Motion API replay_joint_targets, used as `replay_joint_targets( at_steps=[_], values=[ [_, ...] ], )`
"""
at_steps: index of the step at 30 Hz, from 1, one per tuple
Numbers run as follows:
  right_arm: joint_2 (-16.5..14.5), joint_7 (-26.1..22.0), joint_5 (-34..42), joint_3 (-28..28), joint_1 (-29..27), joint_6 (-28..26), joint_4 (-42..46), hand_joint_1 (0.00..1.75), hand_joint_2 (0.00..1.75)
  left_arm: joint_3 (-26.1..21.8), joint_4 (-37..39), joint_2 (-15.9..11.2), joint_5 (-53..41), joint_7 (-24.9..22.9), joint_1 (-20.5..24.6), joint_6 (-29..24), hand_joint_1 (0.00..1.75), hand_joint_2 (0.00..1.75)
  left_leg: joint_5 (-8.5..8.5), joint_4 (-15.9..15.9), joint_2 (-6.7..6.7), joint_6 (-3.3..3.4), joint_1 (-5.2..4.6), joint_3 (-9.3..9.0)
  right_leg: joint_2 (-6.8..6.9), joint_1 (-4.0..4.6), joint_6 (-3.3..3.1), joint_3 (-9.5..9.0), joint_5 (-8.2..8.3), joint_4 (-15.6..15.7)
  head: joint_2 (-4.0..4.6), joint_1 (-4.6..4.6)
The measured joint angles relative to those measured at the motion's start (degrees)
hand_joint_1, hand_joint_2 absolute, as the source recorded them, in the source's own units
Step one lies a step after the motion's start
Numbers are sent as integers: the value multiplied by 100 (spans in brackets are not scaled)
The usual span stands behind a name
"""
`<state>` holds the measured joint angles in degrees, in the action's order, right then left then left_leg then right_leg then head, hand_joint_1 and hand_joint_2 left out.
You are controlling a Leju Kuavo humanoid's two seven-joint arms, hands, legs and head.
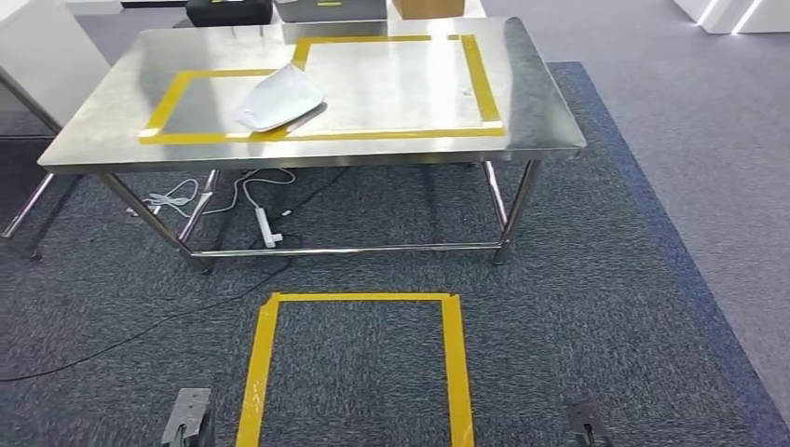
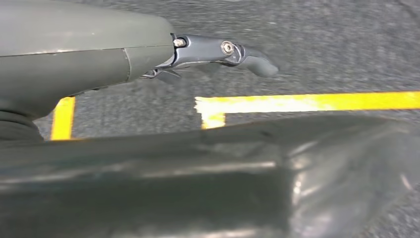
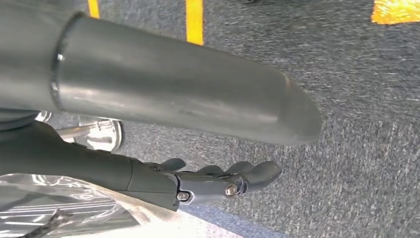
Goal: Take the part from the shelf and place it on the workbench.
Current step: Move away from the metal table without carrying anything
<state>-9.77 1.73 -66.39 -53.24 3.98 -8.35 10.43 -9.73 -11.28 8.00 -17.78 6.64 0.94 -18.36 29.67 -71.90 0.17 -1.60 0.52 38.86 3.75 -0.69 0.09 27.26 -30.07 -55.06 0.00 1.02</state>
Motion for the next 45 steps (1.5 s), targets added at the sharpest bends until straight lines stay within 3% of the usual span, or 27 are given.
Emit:
replay_joint_targets(
  at_steps=[2, 4, 6, 7, 9, 11, 12, 14, 16, 17, 19, 20, 22, 24, 26, 28, 29, 30, 31, 34, 35, 37, 38, 40, 41, 43, 45],
  values=[
    [0, 0, -1, -1, 0, 2, 0, 0, 0, 0, 3, 0, -1, -16, 5, -31, 0, 0, -188, 818, -177, 66, -28, -586, 114, 15, 26, 39, 26, -46, 0, 1],
    [0, 3, -2, -2, 1, 13, 0, 0, 0, 0, 5, 2, -2, -32, 12, -65, 0, 0, -196, 1426, -352, 151, -81, -947, 224, 36, 70, 69, 48, -73, 0, 7],
    [-1, 19, -3, -3, 12, 31, 0, 0, 0, -2, 9, 2, 0, -39, 3, -88, 0, 0, -185, 1543, -324, 225, -113, -942, 329, 41, 126, 81, 77, -72, 0, 8],
    [0, 27, -4, -2, 21, 39, 0, 0, 0, -4, 11, 6, 3, -42, -5, -97, 0, 0, -215, 1571, -276, 267, -105, -925, 305, 33, 159, 100, 59, -83, 0, 6],
    [2, 38, -9, 1, 29, 51, 0, 0, 0, -12, 15, 17, 16, -44, 2, -116, 0, 0, -293, 1628, -178, 362, -77, -882, 40, 18, 214, 232, -141, -318, 0, 24],
    [5, 54, -20, 4, 15, 58, 0, 0, 0, -17, 16, 36, 26, -44, 29, -127, 0, 0, -363, 1639, -75, 424, -70, -809, -274, 5, 239, 559, -539, -1017, 0, 45],
    [5, 67, -27, 6, 2, 62, 0, 0, 0, -18, 16, 43, 24, -49, 36, -128, 0, 0, -392, 1632, -11, 437, -74, -765, -333, 1, 246, 750, -711, -1438, 0, 50],
    [10, 93, -48, 5, -22, 78, 0, 0, 0, -19, 17, 49, -6, -59, 26, -150, 0, 0, -437, 1611, 134, 429, -78, -698, -364, 0, 255, 924, -754, -1824, 0, 50],
    [20, 102, -63, 5, -27, 108, 0, 0, 0, -13, 19, 58, -64, -63, 18, -207, 0, 0, -458, 1563, 288, 404, -69, -655, -427, -16, 256, 644, -375, -1278, 0, 50],
    [24, 103, -67, 5, -25, 119, -1, 0, 0, -8, 20, 64, -89, -63, 22, -235, 0, 0, -462, 1526, 360, 384, -70, -627, -580, -37, 258, 435, -200, -853, 0, 51],
    [26, 104, -69, 8, -28, 130, -2, 0, 0, -1, 20, 73, -117, -63, 44, -266, 0, 0, -474, 1436, 500, 329, -80, -535, -859, -79, 254, 175, -44, -266, 0, 45],
    [26, 107, -70, 9, -30, 133, -3, 0, 0, 1, 20, 75, -127, -63, 47, -274, 0, 0, -492, 1414, 567, 289, -81, -486, -929, -85, 241, 154, -64, -195, 0, 42],
    [22, 116, -71, 7, -33, 137, -4, 0, 0, 3, 23, 76, -139, -62, 25, -293, 0, 0, -543, 1402, 673, 207, -67, -407, -797, -82, 174, 153, -33, -198, 0, 42],
    [16, 123, -72, 4, -31, 140, -3, 0, 0, 5, 29, 77, -144, -58, 0, -327, 0, 0, -438, 1237, 487, 137, -72, -301, -637, -95, 96, 152, 23, -188, 0, 9],
    [20, 129, -54, -1, -45, 131, -2, 0, 0, 6, 33, 80, -145, -53, 15, -374, 0, 0, -67, 612, 170, 77, -63, -33, -451, -89, 60, 170, 45, -182, 0, -35],
    [26, 115, 101, -45, -59, 92, -2, 0, 0, 6, 33, 82, -117, -50, 27, -459, 0, 0, 261, -141, 67, 30, -25, 262, -251, -75, 54, 182, 44, -184, 0, -46],
    [27, 98, 209, -87, -56, 61, -2, 0, 0, 4, 33, 85, -88, -48, 19, -510, 0, 0, 283, -290, 57, 18, -10, 299, -162, -73, 55, 184, 42, -184, 0, -48],
    [27, 78, 298, -134, -51, 32, -2, 0, 0, 2, 33, 89, -59, -43, 10, -550, 0, 0, 199, -208, 42, 14, -1, 228, -78, -73, 59, 181, 39, -185, 0, -48],
    [26, 56, 359, -181, -44, 2, -2, 0, 0, 0, 33, 93, -38, -39, 3, -574, 0, 0, 24, 115, -11, 22, 3, 40, -1, -74, 68, 172, 32, -185, 0, -49],
    [33, -7, 419, -268, -34, -62, -1, 0, 0, -3, 34, 98, -58, -33, 15, -596, 0, 0, -325, 1210, -403, 115, -66, -527, 195, -40, 132, 150, -4, -193, 0, -49],
    [37, -16, 425, -289, -32, -73, 1, 0, 0, -3, 35, 100, -67, -33, 18, -600, 0, 0, -319, 1327, -471, 154, -95, -569, 252, -22, 162, 150, -14, -195, 0, -42],
    [42, -20, 428, -320, -19, -84, 4, 0, 0, -4, 41, 103, -72, -33, -3, -606, 0, 0, -313, 1356, -386, 240, -120, -544, 374, -9, 232, 137, -25, -184, 0, -32],
    [43, -21, 429, -333, -10, -84, 6, 0, 0, -6, 46, 108, -72, -33, -21, -609, 0, 0, -329, 1376, -321, 281, -114, -540, 347, -19, 265, 144, -61, -201, 0, -22],
    [46, -26, 428, -353, -3, -85, 12, 0, 0, -14, 54, 117, -72, -32, -24, -616, 0, 0, -371, 1419, -193, 373, -92, -536, 74, -37, 302, 284, -291, -503, 0, 4],
    [48, -28, 428, -361, -8, -85, 14, 0, 0, -19, 56, 127, -73, -32, -14, -620, 0, 0, -386, 1426, -127, 406, -87, -526, -124, -44, 301, 448, -480, -838, 0, 24],
    [52, -42, 428, -371, -30, -89, 15, 0, 0, -24, 57, 139, -88, -36, 3, -621, 0, 0, -401, 1423, 25, 442, -102, -501, -325, -40, 289, 827, -789, -1613, 0, 42],
    [66, -94, 418, -381, -46, -111, 15, 0, 0, -21, 60, 143, -158, -54, -9, -626, 0, 0, -408, 1412, 195, 447, -119, -494, -371, -35, 273, 966, -717, -1816, 0, 41]
  ],
)
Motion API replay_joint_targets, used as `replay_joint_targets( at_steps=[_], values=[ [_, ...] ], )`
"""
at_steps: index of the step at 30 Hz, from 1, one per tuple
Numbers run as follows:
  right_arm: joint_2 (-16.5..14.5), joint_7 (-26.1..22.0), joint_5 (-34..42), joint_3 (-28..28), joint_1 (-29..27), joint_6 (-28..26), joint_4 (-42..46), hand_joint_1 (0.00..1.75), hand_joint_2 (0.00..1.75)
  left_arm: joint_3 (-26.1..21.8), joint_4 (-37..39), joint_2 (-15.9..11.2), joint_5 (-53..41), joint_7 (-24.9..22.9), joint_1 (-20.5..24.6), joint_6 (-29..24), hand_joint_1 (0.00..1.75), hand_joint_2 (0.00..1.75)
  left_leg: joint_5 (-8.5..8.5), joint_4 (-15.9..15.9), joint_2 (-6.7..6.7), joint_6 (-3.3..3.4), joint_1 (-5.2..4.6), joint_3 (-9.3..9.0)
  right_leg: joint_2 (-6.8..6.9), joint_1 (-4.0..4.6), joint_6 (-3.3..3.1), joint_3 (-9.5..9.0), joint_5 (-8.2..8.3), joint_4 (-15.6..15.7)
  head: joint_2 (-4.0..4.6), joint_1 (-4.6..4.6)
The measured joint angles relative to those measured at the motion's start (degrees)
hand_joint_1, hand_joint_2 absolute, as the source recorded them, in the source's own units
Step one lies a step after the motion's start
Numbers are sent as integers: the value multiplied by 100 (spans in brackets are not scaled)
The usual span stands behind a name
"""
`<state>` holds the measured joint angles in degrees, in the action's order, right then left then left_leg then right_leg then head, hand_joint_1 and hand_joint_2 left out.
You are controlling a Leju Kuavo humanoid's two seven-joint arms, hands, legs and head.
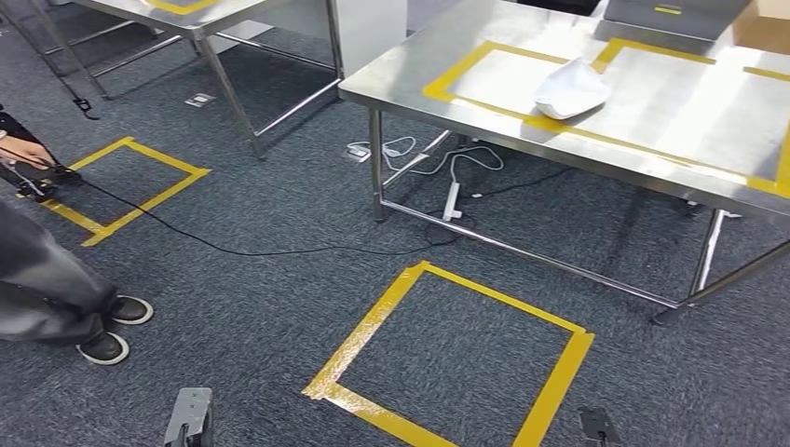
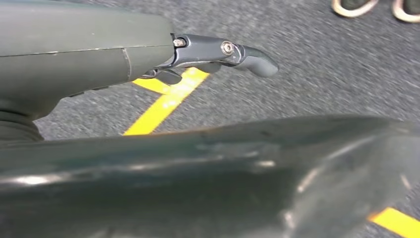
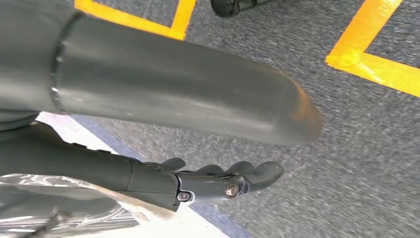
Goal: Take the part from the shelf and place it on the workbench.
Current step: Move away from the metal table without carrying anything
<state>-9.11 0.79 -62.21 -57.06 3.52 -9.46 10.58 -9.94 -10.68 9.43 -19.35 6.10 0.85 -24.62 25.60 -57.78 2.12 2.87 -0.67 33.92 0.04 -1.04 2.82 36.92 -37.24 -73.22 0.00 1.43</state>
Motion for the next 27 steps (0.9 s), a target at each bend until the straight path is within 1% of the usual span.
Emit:
replay_joint_targets(
  at_steps=[1, 2, 3, 4, 5, 6, 7, 8, 9, 10, 11, 12, 13, 14, 15, 16, 17, 18, 19, 20, 21, 22, 23, 24, 25, 26, 27],
  values=[
    [9, -37, -18, -4, -2, -9, 0, 0, 0, 9, 2, -1, -63, -9, -8, -11, 0, 0, -1, -12, 87, -2, -3, -1, -27, -1, -10, -89, 194, 232, 0, 1],
    [19, -67, -57, -5, -3, -15, 0, 0, 0, 25, 3, -4, -133, -13, -13, -27, 0, 0, 0, -31, 167, -7, -2, 3, -116, -7, -23, -251, 424, 609, 0, 1],
    [31, -82, -119, 3, -5, -10, 0, 0, 0, 44, 3, -9, -192, 3, -11, -48, 0, 0, 5, -61, 238, -20, -10, 18, -276, -22, -32, -414, 586, 986, 0, 1],
    [44, -79, -195, 20, -13, -2, 0, 0, 0, 62, 4, -21, -233, 38, -6, -70, 0, 0, 6, -92, 311, -41, -10, 46, -414, -36, -39, -543, 681, 1277, 0, -3],
    [56, -49, -260, 41, -24, 7, 1, 0, 0, 74, 4, -39, -252, 91, -3, -93, 0, 0, 1, -113, 380, -72, -7, 80, -518, -42, -47, -620, 701, 1438, 0, -3],
    [69, -1, -306, 60, -37, 17, 1, 0, 0, 78, 4, -61, -254, 153, -6, -114, 0, 0, -14, -125, 449, -111, 3, 112, -544, -37, -60, -648, 677, 1484, 0, -6],
    [75, 54, -323, 69, -50, 28, 1, 0, 0, 78, 4, -92, -248, 208, -18, -135, 0, 0, -36, -126, 527, -151, 18, 137, -473, -38, -88, -666, 687, 1503, 0, -6],
    [79, 109, -324, 72, -59, 43, 1, 0, 0, 78, 4, -126, -238, 257, -39, -154, 0, 0, -30, -147, 515, -188, 19, 160, -396, -40, -123, -686, 706, 1521, 0, -5],
    [80, 150, -320, 71, -67, 55, 1, 0, 0, 77, 4, -153, -223, 303, -56, -171, 0, 0, 20, -222, 428, -223, 15, 199, -321, -46, -161, -699, 724, 1540, 0, -25],
    [81, 177, -314, 69, -79, 63, 2, 0, 0, 75, 4, -179, -190, 368, -61, -188, 0, 0, 135, -402, 284, -257, 11, 281, -236, -54, -192, -711, 738, 1559, 0, -45],
    [81, 190, -307, 67, -92, 58, 3, 0, 0, 69, 4, -193, -149, 455, -55, -202, 0, 0, 305, -688, 99, -289, 19, 408, -149, -47, -212, -722, 737, 1566, 0, -64],
    [82, 189, -299, 63, -110, 44, 4, 0, 0, 62, 4, -199, -113, 555, -43, -215, 0, 0, 484, -1049, -24, -321, 38, 568, -60, -38, -227, -728, 729, 1567, 0, -83],
    [82, 173, -286, 60, -126, 30, 4, 0, 0, 56, 4, -203, -96, 643, -32, -225, 0, 0, 632, -1402, -93, -349, 61, 726, 37, -30, -234, -733, 719, 1566, 0, -84],
    [79, 142, -266, 56, -138, 20, 4, 0, 0, 51, 4, -204, -119, 700, -31, -231, 0, 0, 698, -1635, -122, -370, 83, 825, 128, -25, -236, -740, 707, 1564, 0, -85],
    [72, 93, -240, 50, -142, 17, 4, 0, 0, 54, 4, -204, -170, 732, -37, -233, 0, 0, 659, -1677, -139, -383, 100, 833, 212, -24, -233, -750, 694, 1563, 0, -85],
    [60, 32, -216, 44, -140, 20, 4, 0, 0, 58, 4, -207, -234, 753, -44, -234, 0, 0, 517, -1489, -163, -386, 112, 725, 289, -25, -223, -768, 679, 1563, 0, -86],
    [44, -30, -200, 38, -133, 21, 4, 0, 0, 63, 4, -213, -289, 786, -49, -236, 0, 0, 315, -1133, -220, -379, 117, 532, 362, -26, -207, -795, 658, 1563, 0, -87],
    [26, -88, -192, 32, -126, 19, 4, 0, 0, 67, 4, -221, -325, 834, -47, -237, 0, 0, 170, -753, -340, -363, 97, 321, 429, -18, -183, -816, 634, 1566, 0, -86],
    [8, -145, -188, 27, -119, 10, 4, 0, 0, 69, 4, -231, -341, 899, -37, -237, 0, 0, 82, -424, -455, -334, 68, 151, 490, -6, -151, -831, 608, 1565, 0, -90],
    [-8, -198, -179, 22, -112, 1, 4, 0, 0, 69, 4, -239, -342, 967, -26, -235, 0, 0, 64, -235, -547, -301, 37, 59, 551, 10, -120, -837, 587, 1566, 0, -86],
    [-24, -249, -162, 16, -101, -6, 4, 0, 0, 69, 4, -247, -329, 1037, -19, -233, 0, 0, 102, -172, -588, -268, 6, 40, 609, 24, -90, -848, 572, 1570, 0, -81],
    [-44, -296, -139, 9, -83, -11, 4, 0, 0, 69, 4, -257, -313, 1102, -22, -229, 0, 0, 105, -146, -544, -232, -6, 52, 670, 30, -64, -867, 564, 1577, 0, -80],
    [-62, -329, -119, 4, -63, -11, 4, 0, 0, 69, 4, -267, -298, 1149, -35, -226, 0, 0, 96, -131, -491, -197, 6, 55, 684, 23, -38, -873, 543, 1580, 0, -73],
    [-78, -354, -103, -1, -45, -14, 4, 0, 0, 68, 4, -280, -287, 1185, -48, -223, 0, 0, 85, -106, -434, -165, 17, 49, 605, 13, -18, -867, 499, 1548, 0, -69],
    [-90, -371, -95, -5, -35, -18, 4, 0, 0, 66, 4, -294, -281, 1203, -49, -222, 0, 0, 70, -78, -380, -134, 31, 39, 479, 4, -4, -813, 412, 1439, 0, -62],
    [-98, -380, -93, -9, -36, -22, 3, 0, 0, 62, 4, -304, -277, 1214, -36, -221, 0, 0, 57, -56, -325, -101, 45, 30, 309, -5, 2, -683, 264, 1187, 0, -49],
    [-103, -387, -93, -15, -43, -26, 3, 0, 0, 59, 4, -312, -275, 1222, -16, -221, 0, 0, 54, -53, -259, -82, 40, 31, 159, -6, -3, -504, 95, 822, 0, -39]
  ],
)
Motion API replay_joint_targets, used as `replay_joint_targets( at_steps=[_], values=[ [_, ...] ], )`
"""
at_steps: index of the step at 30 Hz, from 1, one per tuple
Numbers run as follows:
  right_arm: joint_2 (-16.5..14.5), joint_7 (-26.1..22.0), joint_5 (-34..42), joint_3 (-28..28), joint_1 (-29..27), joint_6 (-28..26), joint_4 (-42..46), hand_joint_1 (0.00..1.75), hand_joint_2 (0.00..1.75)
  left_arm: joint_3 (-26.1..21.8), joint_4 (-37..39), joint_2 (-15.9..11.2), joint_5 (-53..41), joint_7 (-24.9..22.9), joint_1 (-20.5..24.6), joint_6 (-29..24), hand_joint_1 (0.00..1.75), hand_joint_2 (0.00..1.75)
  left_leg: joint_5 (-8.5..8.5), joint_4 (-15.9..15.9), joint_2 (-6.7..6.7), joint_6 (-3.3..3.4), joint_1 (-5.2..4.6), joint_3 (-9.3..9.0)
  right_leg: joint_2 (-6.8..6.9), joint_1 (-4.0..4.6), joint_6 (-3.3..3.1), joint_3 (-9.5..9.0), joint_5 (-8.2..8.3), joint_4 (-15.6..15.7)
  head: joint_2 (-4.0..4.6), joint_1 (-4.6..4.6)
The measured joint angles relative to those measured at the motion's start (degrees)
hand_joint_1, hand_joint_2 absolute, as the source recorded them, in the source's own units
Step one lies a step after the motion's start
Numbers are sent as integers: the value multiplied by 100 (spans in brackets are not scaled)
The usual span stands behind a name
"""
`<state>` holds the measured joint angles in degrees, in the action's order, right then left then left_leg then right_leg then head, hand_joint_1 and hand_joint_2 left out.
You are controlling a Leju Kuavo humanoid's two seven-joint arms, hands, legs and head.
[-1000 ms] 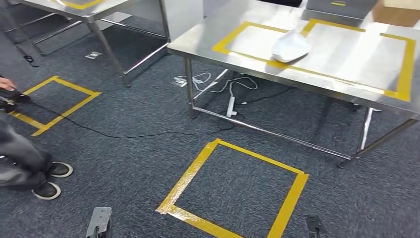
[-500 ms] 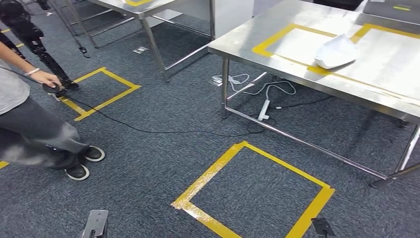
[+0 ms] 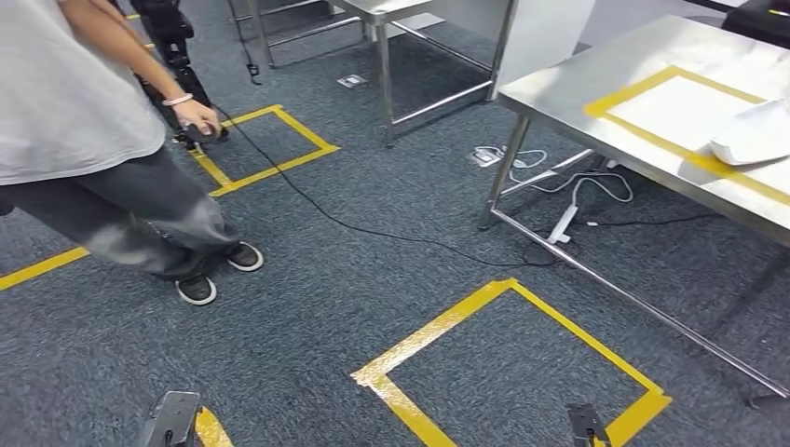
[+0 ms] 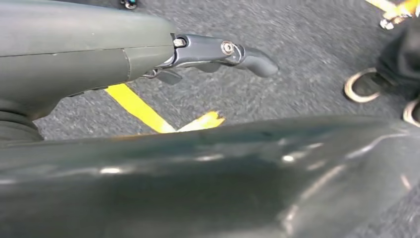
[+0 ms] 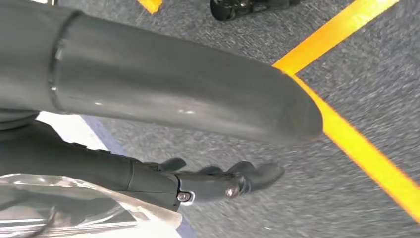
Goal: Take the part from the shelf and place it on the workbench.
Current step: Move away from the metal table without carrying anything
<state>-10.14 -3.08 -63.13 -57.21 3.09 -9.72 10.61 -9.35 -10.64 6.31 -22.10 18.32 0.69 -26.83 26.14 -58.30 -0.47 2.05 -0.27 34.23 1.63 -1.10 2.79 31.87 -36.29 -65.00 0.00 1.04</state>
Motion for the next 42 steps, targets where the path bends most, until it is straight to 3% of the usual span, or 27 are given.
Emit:
replay_joint_targets(
  at_steps=[2, 3, 4, 5, 7, 9, 11, 12, 14, 16, 18, 19, 20, 22, 24, 25, 27, 29, 31, 33, 34, 36, 38, 40, 42],
  values=[
    [-7, -3, 0, -13, -20, -4, -1, 0, 0, -3, 0, -5, 3, 5, 27, 2, 0, 0, -1, -3, 155, 30, -11, 1, -127, 3, -5, 425, -238, -754, 0, 10],
    [-7, -3, 1, -20, -26, -6, -1, 0, 0, -3, 0, -6, 3, 5, 26, 3, 0, 0, 1, -5, 237, 33, -14, -4, -149, 4, -7, 550, -208, -907, 0, 11],
    [-7, -3, 1, -25, -28, -8, -1, 0, 0, -3, 0, -7, 3, 6, 21, 3, 0, 0, 2, -9, 319, 33, -14, -10, -162, 3, -8, 571, -62, -832, 0, 11],
    [-7, -3, 1, -28, -26, -9, -1, 0, 0, -3, 0, -9, 3, 6, 18, 3, 0, 0, 6, -14, 401, 29, -9, -19, -191, -3, -12, 483, 168, -547, 0, 11],
    [-8, -4, 1, -29, -21, -9, -1, 0, 0, -3, 0, -12, 3, 6, 22, 3, 0, 0, 22, -48, 559, -2, -6, -17, -420, -38, -16, 186, 557, 215, 0, 9],
    [-13, -8, -1, -28, -21, -10, -3, 0, 0, -3, 0, -14, 3, 6, 29, 3, 0, 0, 18, -80, 691, -65, 0, 26, -606, -56, -29, 0, 654, 596, 0, 4],
    [-21, -32, 2, -29, -18, -11, -5, 0, 0, -3, 0, -19, 3, 35, 9, -11, 0, 0, -17, -75, 815, -139, 24, 66, -537, -39, -74, -39, 658, 624, 0, 3],
    [-29, -48, 6, -32, -14, -12, -5, 0, 0, -3, 0, -25, 8, 64, -9, -22, 0, 0, -8, -93, 782, -170, 26, 83, -472, -37, -107, -50, 674, 642, 0, 2],
    [-42, -48, 17, -40, -15, -12, -5, 0, 0, -3, 0, -34, 5, 115, -8, -38, 0, 0, 166, -381, 504, -229, 21, 216, -318, -40, -183, -82, 691, 678, 0, -33],
    [-46, 3, 29, -63, -22, -25, -4, 0, 0, 2, 0, -34, -60, 79, 36, -26, 0, 0, 509, -1076, 197, -282, 41, 537, -139, -16, -230, -100, 674, 684, 0, -64],
    [-58, 58, 19, -85, -25, -75, -5, 0, 0, 8, 0, -37, -143, -33, 62, -10, 0, 0, 682, -1623, 132, -314, 74, 787, 37, 0, -242, -112, 652, 683, 0, -65],
    [-70, 79, 15, -91, -24, -108, -5, 0, 0, 9, 0, -42, -162, -86, 63, 0, 0, 0, 617, -1619, 118, -320, 83, 775, 116, 2, -238, -123, 641, 683, 0, -66],
    [-87, 91, 29, -99, -20, -131, -5, 0, 0, 9, 0, -51, -164, -119, 63, 14, 0, 0, 454, -1381, 85, -317, 87, 646, 187, 2, -229, -141, 627, 683, 0, -67],
    [-129, 104, 102, -135, -15, -144, -5, 0, 0, 8, 0, -72, -137, -137, 76, 62, 0, 0, 127, -620, -163, -286, 48, 243, 319, 14, -190, -188, 586, 682, 0, -68],
    [-165, 108, 163, -178, -13, -132, -7, 0, 0, 1, -1, -84, -65, -111, 121, 134, 0, 0, 45, -169, -392, -220, -22, 29, 446, 40, -127, -217, 543, 678, 0, -62],
    [-180, 107, 173, -191, -10, -125, -8, 0, 0, -7, -2, -89, -30, -98, 140, 173, 0, 0, 78, -128, -407, -185, -58, 25, 512, 50, -94, -227, 530, 684, 0, -55],
    [-205, 108, 177, -203, 12, -108, -11, 0, 0, -26, -2, -101, 6, -111, 152, 234, 0, 0, 63, -86, -273, -110, -57, 30, 574, 38, -35, -255, 496, 692, 0, -43],
    [-216, 105, 177, -208, 37, -73, -13, 0, 0, -40, -1, -112, -5, -186, 173, 267, 0, 0, 40, -40, -139, -32, -31, 7, 296, 14, 5, -154, 324, 458, 0, -22],
    [-216, 101, 187, -214, 38, -4, -13, 0, 0, -48, -1, -114, -44, -282, 213, 287, 0, 0, 32, -26, 4, 25, -20, 1, -58, 5, 11, 195, -8, -231, 0, 10],
    [-217, 116, 202, -234, 25, 52, -15, 0, 0, -51, -1, -111, -81, -367, 213, 300, 0, 0, 34, -27, 172, 49, -30, -3, -147, 10, 7, 569, -185, -874, 0, 17],
    [-217, 128, 205, -248, 20, 62, -17, 0, 0, -52, 0, -110, -89, -397, 197, 301, 0, 0, 36, -28, 263, 50, -35, -9, -158, 14, -2, 643, -109, -926, 0, 16],
    [-219, 148, 203, -268, 20, 64, -20, 0, 0, -56, 0, -115, -93, -433, 162, 293, 0, 0, 42, -31, 447, 46, -36, -33, -245, 16, -37, 485, 333, -400, 0, 16],
    [-218, 155, 193, -273, 21, 63, -20, 0, 0, -62, 0, -119, -101, -443, 155, 289, 0, 0, 51, -44, 608, 25, -29, -36, -527, 3, -81, 193, 686, 319, 0, 15],
    [-219, 169, 179, -273, 26, 70, -22, 0, 0, -66, 0, -127, -126, -460, 154, 279, 0, 0, 38, -55, 745, -34, -1, 10, -698, 2, -104, 36, 719, 617, 0, 16],
    [-223, 188, 163, -277, 35, 80, -24, 0, 0, -66, 0, -145, -147, -484, 129, 263, 0, 0, 18, -50, 861, -107, 26, 49, -603, 6, -131, -29, 711, 688, 0, 15]
  ],
)
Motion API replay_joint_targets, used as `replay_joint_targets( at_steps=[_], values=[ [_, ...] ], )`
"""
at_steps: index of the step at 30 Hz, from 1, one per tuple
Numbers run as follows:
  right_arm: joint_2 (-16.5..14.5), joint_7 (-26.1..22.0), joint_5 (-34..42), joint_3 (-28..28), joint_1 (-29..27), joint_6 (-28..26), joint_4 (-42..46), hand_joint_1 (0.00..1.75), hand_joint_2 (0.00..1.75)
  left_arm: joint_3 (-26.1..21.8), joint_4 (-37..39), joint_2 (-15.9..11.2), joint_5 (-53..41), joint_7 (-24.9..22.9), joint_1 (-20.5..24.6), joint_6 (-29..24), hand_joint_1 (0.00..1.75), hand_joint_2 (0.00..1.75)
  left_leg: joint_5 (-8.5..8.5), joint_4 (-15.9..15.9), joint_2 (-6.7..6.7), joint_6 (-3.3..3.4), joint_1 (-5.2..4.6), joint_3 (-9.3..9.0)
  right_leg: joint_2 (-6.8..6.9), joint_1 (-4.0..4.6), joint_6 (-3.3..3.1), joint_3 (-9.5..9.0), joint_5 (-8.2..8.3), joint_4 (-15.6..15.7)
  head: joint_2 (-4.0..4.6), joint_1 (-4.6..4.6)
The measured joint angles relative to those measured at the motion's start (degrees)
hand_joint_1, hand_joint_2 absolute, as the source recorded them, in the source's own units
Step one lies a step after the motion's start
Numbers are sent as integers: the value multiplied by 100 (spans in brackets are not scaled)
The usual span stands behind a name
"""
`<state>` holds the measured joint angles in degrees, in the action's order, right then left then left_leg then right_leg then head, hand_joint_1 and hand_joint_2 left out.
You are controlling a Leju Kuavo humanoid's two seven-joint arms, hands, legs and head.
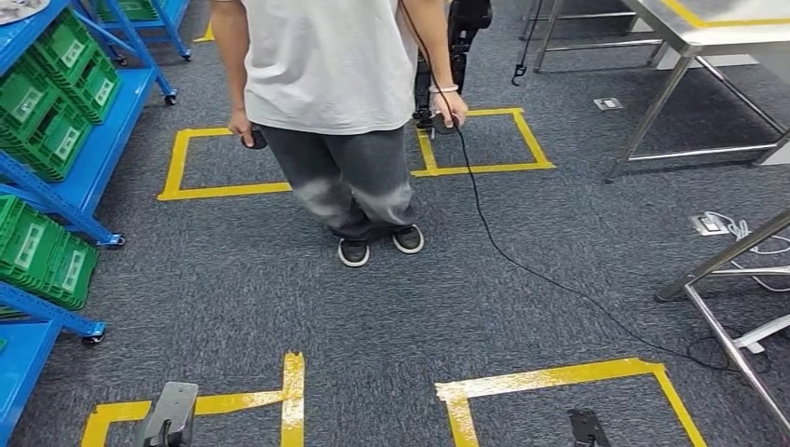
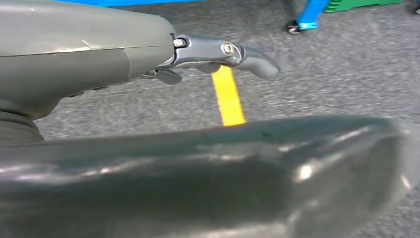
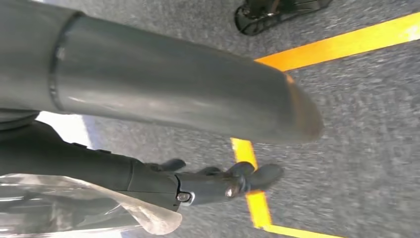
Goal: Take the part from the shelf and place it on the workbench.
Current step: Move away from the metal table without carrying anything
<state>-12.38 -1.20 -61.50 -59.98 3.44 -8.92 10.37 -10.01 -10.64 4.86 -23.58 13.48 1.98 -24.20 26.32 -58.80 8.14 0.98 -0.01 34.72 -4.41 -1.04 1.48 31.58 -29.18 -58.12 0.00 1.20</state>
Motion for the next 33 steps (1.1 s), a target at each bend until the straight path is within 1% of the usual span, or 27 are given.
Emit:
replay_joint_targets(
  at_steps=[1, 2, 4, 6, 7, 8, 9, 11, 12, 13, 15, 16, 17, 18, 19, 20, 21, 22, 23, 24, 25, 26, 27, 29, 31, 32, 33],
  values=[
    [-3, 6, -6, -3, 5, 1, -1, 0, 0, 0, 0, -10, -4, -7, -16, -6, 0, 0, 29, -39, -78, -30, -5, 17, 71, -5, -27, -30, 11, 38, 0, -6],
    [-8, 8, -15, -7, 4, 3, -1, 0, 0, 0, 0, -19, -5, -9, -20, -10, 0, 0, 104, -153, -219, -59, -14, 66, 153, -12, -55, -66, 20, 77, 0, -18],
    [-14, 6, -33, -9, -4, 8, -1, 0, 0, 1, 0, -24, -8, -8, 2, -13, 0, 0, 399, -715, -587, -119, -15, 323, 339, -9, -100, -130, 11, 123, 0, -39],
    [-17, 6, -48, -10, -12, 11, -1, 0, 0, 2, 0, -25, -8, -8, 21, -13, 0, 0, 659, -1410, -706, -176, 26, 666, 529, -2, -111, -164, -26, 123, 0, -47],
    [-17, 6, -51, -10, -12, 11, -1, 0, 0, 2, 0, -27, -8, -8, 16, -13, 0, 0, 666, -1570, -725, -199, 49, 749, 616, -2, -106, -183, -47, 122, 0, -49],
    [-18, 6, -55, -10, -11, 13, -1, 0, 0, 1, 0, -32, -7, -8, 8, -13, 0, 0, 556, -1496, -744, -217, 72, 716, 696, -3, -95, -207, -68, 122, 0, -49],
    [-19, 4, -57, -9, -9, 15, -1, 0, 0, 1, 0, -40, -8, -8, 2, -13, 0, 0, 357, -1203, -794, -228, 90, 571, 771, -6, -78, -242, -95, 121, 0, -50],
    [-21, -5, -60, -9, -7, 31, -1, 0, 0, 0, 0, -51, -18, -7, 8, -13, 0, 0, 33, -437, -1042, -232, 75, 184, 912, 6, -11, -303, -168, 115, 0, -53],
    [-21, -12, -60, -9, -5, 43, -1, 0, 0, 1, 0, -53, -28, -8, 22, -13, 0, 0, -22, -189, -1158, -205, 50, 55, 974, 20, 28, -319, -206, 112, 0, -52],
    [-21, -17, -60, -9, -1, 59, -1, 0, 0, 1, 0, -52, -38, -9, 33, -13, 0, 0, -2, -77, -1223, -169, 22, 0, 1032, 33, 65, -327, -240, 111, 0, -45],
    [-27, -20, -59, -9, 25, 79, -2, 0, 0, 1, 0, -58, -50, -32, 34, -13, 0, 0, 46, -59, -1144, -72, -12, -3, 1145, 34, 118, -390, -284, 125, 0, -35],
    [-31, -21, -60, -10, 41, 83, -3, 0, 0, 0, 0, -60, -50, -44, 23, -13, 0, 0, 50, -46, -1080, -33, -13, -9, 1105, 19, 142, -410, -321, 110, 0, -27],
    [-35, -25, -60, -10, 53, 83, -3, 0, 0, -2, 0, -65, -50, -57, 18, -12, 0, 0, 49, -35, -1018, 7, -7, -15, 982, 3, 160, -386, -397, 19, 0, -22],
    [-37, -28, -59, -10, 56, 81, -3, 0, 0, -5, 0, -68, -50, -61, 26, -10, 0, 0, 45, -23, -956, 45, 5, -24, 815, -9, 171, -280, -523, -194, 0, -8],
    [-37, -32, -60, -9, 51, 80, -3, 0, 0, -9, 0, -69, -50, -62, 38, -8, 0, 0, 47, -19, -893, 75, 12, -29, 628, -15, 171, -93, -690, -537, 0, 10],
    [-37, -35, -60, -9, 42, 79, -3, 0, 0, -12, 0, -71, -51, -63, 52, -5, 0, 0, 54, -19, -818, 99, 10, -32, 516, -13, 165, 155, -859, -982, 0, 22],
    [-37, -34, -60, -9, 32, 79, -4, 0, 0, -13, 0, -69, -52, -63, 59, -2, 0, 0, 60, -20, -738, 114, 4, -38, 471, -9, 158, 405, -965, -1386, 0, 30],
    [-37, -33, -60, -9, 24, 79, -5, 0, 0, -13, 0, -66, -52, -63, 58, 1, 0, 0, 69, -21, -650, 122, -5, -51, 453, -3, 145, 599, -960, -1637, 0, 29],
    [-37, -31, -60, -10, 20, 80, -7, 0, 0, -14, 0, -64, -53, -63, 55, 4, 0, 0, 81, -22, -561, 127, -12, -71, 441, 2, 128, 696, -831, -1666, 0, 29],
    [-37, -30, -60, -10, 19, 86, -7, 0, 0, -14, 0, -63, -58, -64, 54, 8, 0, 0, 95, -22, -473, 125, -16, -97, 417, 5, 106, 669, -593, -1448, 0, 28],
    [-37, -28, -60, -11, 19, 106, -6, 0, 0, -15, 0, -60, -72, -73, 55, 13, 0, 0, 112, -23, -385, 118, -14, -126, 347, 8, 83, 558, -304, -1066, 0, 28],
    [-36, -21, -60, -10, 20, 142, -6, 0, 0, -15, 0, -56, -90, -94, 59, 19, 0, 0, 129, -28, -306, 102, -17, -144, 204, 4, 63, 428, -92, -691, 0, 26],
    [-36, -13, -60, -8, 20, 175, -6, 0, 0, -15, 0, -52, -108, -119, 65, 25, 0, 0, 142, -39, -229, 81, -11, -142, 74, -4, 50, 287, 28, -364, 0, 24],
    [-34, 4, -61, -4, 25, 216, -8, 0, 0, -15, 0, -48, -124, -167, 59, 29, 0, 0, 135, -46, -97, 20, 17, -103, -73, -3, 36, 147, 34, -106, 0, 22],
    [-37, 9, -62, -5, 31, 212, -9, 0, 0, -15, 0, -58, -119, -188, 28, 23, 0, 0, 121, -34, -1, -46, 42, -76, 33, -7, 7, 99, 36, -43, 0, 23],
    [-37, 11, -61, -8, 33, 209, -9, 0, 0, -15, 0, -63, -116, -194, 11, 18, 0, 0, 136, -46, -40, -70, 34, -72, 92, -14, -11, 79, 47, -16, 0, 22],
    [-38, 8, -61, -11, 31, 207, -9, 0, 0, -15, 0, -67, -114, -198, 4, 11, 0, 0, 187, -109, -161, -89, 18, -48, 152, -24, -36, 53, 54, 16, 0, 7]
  ],
)
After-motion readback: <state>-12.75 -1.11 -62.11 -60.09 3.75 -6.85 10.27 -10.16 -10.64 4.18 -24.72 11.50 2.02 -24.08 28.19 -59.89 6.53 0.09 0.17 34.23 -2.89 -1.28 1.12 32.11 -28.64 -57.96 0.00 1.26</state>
